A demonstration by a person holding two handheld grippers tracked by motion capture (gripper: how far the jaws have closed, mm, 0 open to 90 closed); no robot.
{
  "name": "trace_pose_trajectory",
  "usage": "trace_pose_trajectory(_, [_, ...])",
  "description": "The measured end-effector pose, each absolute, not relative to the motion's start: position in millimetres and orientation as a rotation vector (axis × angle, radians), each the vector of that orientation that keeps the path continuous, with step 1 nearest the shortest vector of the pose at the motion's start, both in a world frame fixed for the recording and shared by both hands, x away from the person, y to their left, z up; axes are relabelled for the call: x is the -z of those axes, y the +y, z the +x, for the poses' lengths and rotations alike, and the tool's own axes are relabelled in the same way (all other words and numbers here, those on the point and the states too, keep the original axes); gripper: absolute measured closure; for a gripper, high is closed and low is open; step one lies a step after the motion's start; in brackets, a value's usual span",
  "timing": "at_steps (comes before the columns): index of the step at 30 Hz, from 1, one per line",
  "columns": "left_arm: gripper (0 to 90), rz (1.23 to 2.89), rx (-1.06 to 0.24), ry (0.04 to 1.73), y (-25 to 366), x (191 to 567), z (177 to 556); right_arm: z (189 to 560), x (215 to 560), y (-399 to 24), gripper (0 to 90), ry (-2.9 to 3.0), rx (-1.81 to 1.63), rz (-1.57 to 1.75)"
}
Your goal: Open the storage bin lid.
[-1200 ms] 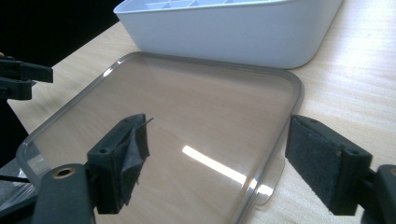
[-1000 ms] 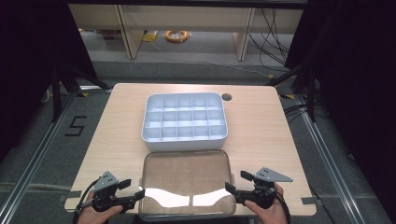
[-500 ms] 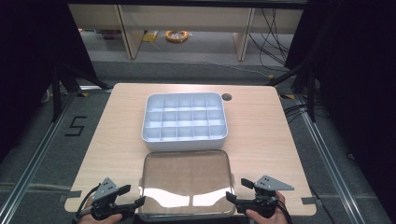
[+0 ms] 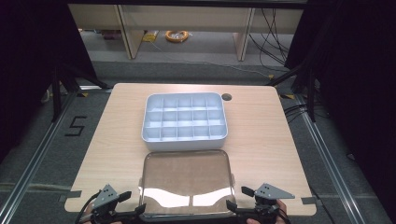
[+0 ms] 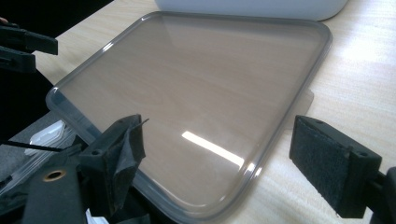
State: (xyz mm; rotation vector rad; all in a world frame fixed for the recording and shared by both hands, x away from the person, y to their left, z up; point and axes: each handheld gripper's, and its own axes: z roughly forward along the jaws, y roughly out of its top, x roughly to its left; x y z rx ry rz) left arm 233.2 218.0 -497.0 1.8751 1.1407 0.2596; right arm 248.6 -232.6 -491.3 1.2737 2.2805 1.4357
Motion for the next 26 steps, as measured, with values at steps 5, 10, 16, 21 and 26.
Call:
trace_pose_trajectory(5, [25.0, 1.864, -0.248, 1.133, 217.5, 498.2, 232.1, 246.5, 493.5, -233.8, 19.0, 2.285, -1.415, 1.287])
trace_pose_trajectory(10, [25.0, 1.869, -0.245, 1.147, 218.2, 499.1, 232.6, 244.2, 494.7, -237.9, 19.3, 2.262, -1.447, 1.314])
trace_pose_trajectory(16, [25.0, 1.865, -0.24, 1.149, 217.6, 500.2, 233.3, 244.7, 494.9, -238.4, 19.4, 2.265, -1.433, 1.301])
trace_pose_trajectory(21, [25.0, 1.861, -0.237, 1.146, 217.6, 500.8, 234.1, 245.9, 495.9, -238.0, 19.5, 2.25, -1.464, 1.316])
trace_pose_trajectory(26, [25.0, 1.871, -0.229, 1.151, 218.5, 501.5, 235.1, 246.0, 495.2, -238.4, 19.6, 2.262, -1.468, 1.32])
